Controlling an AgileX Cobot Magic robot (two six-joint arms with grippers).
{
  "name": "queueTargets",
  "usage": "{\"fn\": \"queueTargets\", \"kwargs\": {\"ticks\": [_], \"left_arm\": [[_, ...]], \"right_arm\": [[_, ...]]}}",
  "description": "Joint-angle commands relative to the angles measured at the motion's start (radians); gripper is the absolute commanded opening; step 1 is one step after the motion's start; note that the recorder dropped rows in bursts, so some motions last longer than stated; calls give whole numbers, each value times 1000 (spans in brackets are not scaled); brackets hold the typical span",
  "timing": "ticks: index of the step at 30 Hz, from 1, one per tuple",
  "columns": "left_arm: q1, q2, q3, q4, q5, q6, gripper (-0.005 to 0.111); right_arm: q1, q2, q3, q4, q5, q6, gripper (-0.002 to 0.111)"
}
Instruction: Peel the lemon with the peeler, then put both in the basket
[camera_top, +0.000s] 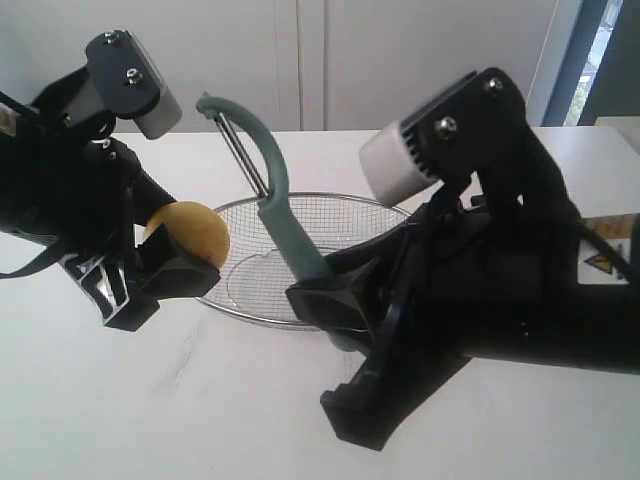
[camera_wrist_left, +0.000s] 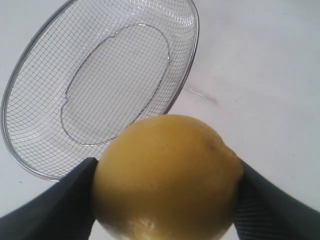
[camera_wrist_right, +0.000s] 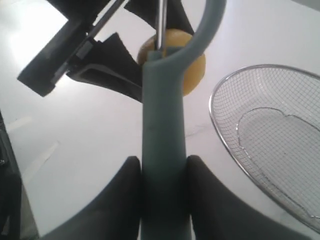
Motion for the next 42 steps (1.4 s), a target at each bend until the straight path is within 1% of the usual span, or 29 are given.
{"fn": "queueTargets", "kwargs": {"ticks": [1, 4, 6, 11, 18, 24, 35, 42], "left_arm": [[3, -7, 3, -11, 4, -4, 0], [3, -7, 3, -11, 4, -4, 0], [3, -7, 3, -11, 4, -4, 0], [3, -7, 3, -11, 4, -4, 0], [3, -7, 3, -11, 7, -4, 0], [3, -7, 3, -11, 5, -4, 0], [3, -7, 3, -11, 5, -4, 0], [3, -7, 3, -11, 5, -4, 0]], "right_arm": [[-2, 3, -6, -243, -16, 195, 0], [-2, 31, -6, -383, -22, 328, 0], [-2, 56, -6, -425, -38, 355, 0], [-2, 141, -6, -445, -121, 359, 0], [-61, 264, -6, -447, -212, 365, 0], [-63, 323, -10, -445, -278, 393, 0], [1, 347, -11, -443, -300, 432, 0], [12, 347, -11, -441, -292, 456, 0]]}}
